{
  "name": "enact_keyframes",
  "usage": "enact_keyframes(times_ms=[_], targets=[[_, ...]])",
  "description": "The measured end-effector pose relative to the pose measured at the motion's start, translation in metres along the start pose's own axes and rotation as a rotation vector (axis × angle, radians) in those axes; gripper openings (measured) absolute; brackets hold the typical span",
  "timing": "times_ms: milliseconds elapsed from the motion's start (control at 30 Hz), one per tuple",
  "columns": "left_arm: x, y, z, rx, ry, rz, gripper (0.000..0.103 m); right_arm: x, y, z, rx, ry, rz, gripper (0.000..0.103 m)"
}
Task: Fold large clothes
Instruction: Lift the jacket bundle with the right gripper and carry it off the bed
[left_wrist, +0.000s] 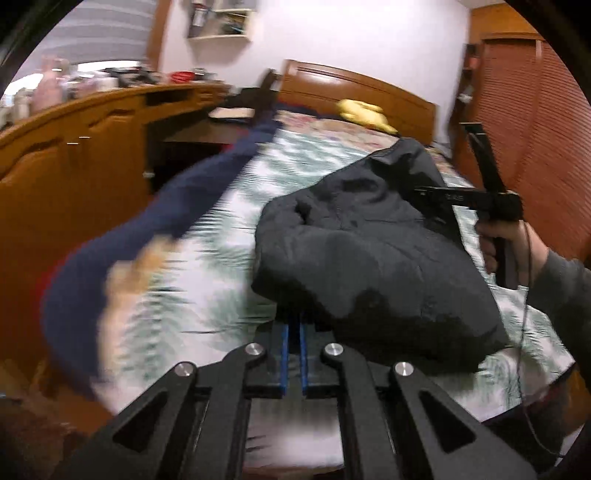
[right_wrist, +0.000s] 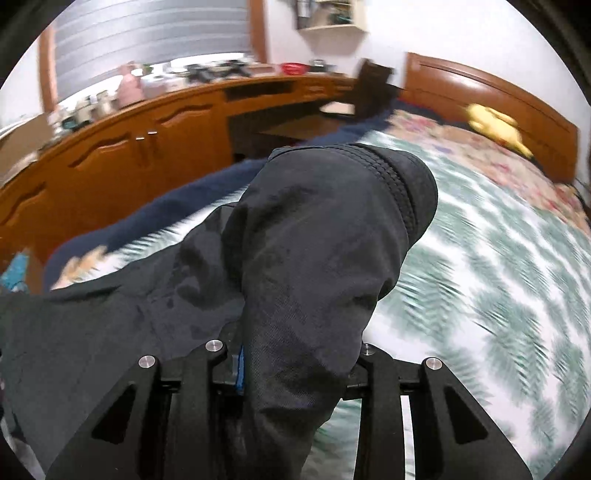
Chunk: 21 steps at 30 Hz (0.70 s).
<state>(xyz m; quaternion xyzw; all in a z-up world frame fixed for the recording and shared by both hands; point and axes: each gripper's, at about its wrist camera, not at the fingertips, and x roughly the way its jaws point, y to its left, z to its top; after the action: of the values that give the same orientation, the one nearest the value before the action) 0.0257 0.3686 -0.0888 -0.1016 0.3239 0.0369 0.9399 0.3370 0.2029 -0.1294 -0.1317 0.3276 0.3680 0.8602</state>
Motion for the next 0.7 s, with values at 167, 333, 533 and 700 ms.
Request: enact_keyframes(times_ms=[167,333,533,700], targets=[[-0.035,0.066,-0.002,-0.036,-0.024,0.172,0.002,0.041,0.079,0.029,-0.059,0.004,0.094,0.032],[-0.054,0.107,-0.012,-0.073,-0.028,0.261,0.002,0.067,0.130,0.039,-0.072,0.018,0.164,0.033],[-0.054,0.129,-0.032,-0.113,0.005,0.287,0.002,0.092,0.151,0.021,-0.123,0.134,0.091,0.042],[-0.064,0.123,-0.036,-0.122,0.009,0.307,0.006,0.080,0.126,0.003,-0.108,0.170,0.066,0.055]])
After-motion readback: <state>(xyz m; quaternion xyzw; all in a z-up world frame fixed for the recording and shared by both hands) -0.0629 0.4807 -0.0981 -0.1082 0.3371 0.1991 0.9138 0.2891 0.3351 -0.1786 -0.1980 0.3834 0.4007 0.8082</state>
